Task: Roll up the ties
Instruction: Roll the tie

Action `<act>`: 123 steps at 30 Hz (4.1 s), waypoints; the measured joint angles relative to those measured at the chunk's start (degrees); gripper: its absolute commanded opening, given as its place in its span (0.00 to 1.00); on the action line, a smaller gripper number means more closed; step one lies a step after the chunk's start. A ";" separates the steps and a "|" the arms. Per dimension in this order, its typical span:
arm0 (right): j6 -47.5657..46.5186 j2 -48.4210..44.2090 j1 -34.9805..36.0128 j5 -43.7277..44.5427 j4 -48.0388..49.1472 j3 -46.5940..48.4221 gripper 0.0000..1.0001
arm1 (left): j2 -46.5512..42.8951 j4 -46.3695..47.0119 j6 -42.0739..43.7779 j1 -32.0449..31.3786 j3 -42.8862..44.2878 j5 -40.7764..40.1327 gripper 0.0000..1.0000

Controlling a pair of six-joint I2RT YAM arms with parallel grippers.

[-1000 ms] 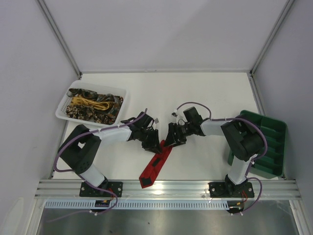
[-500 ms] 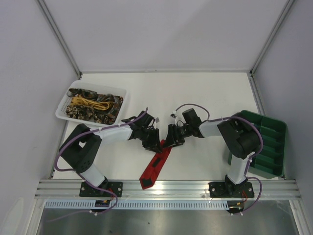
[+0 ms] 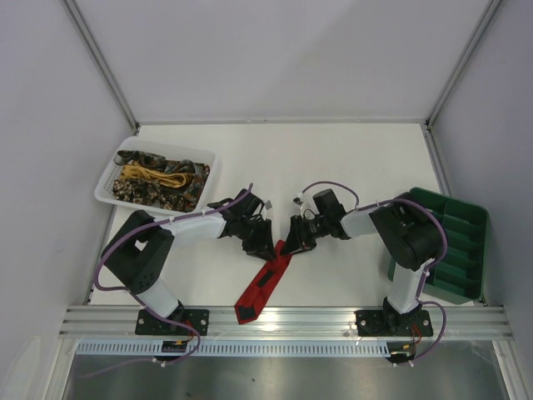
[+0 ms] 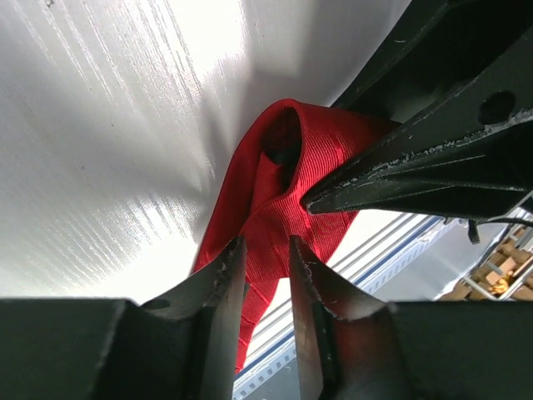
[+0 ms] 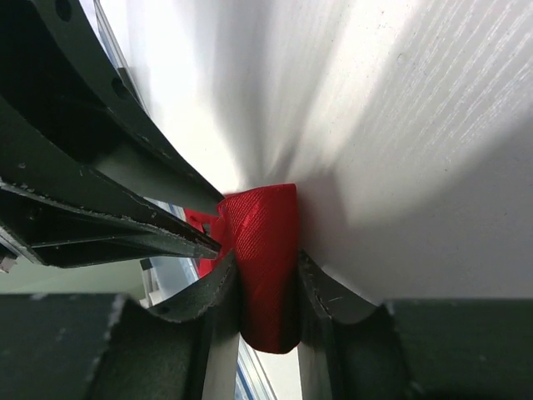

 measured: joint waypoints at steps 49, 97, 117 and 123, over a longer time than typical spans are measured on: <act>2.75 -0.37 -0.70 -2.43 4.50 -2.43 0.52 | 2.23 6.21 -0.70 -3.32 -3.89 4.37 0.22; -7.15 -22.05 6.75 23.69 -8.59 -7.08 0.00 | -2.36 8.04 0.44 -3.26 -7.39 2.49 0.29; -3.67 -24.70 27.63 61.35 -26.73 0.83 0.00 | -13.25 5.92 -0.74 -0.15 -18.10 0.68 0.23; -2.08 -21.59 34.10 71.67 -32.24 6.84 0.00 | -12.39 7.91 -1.90 -0.15 -18.86 2.08 0.22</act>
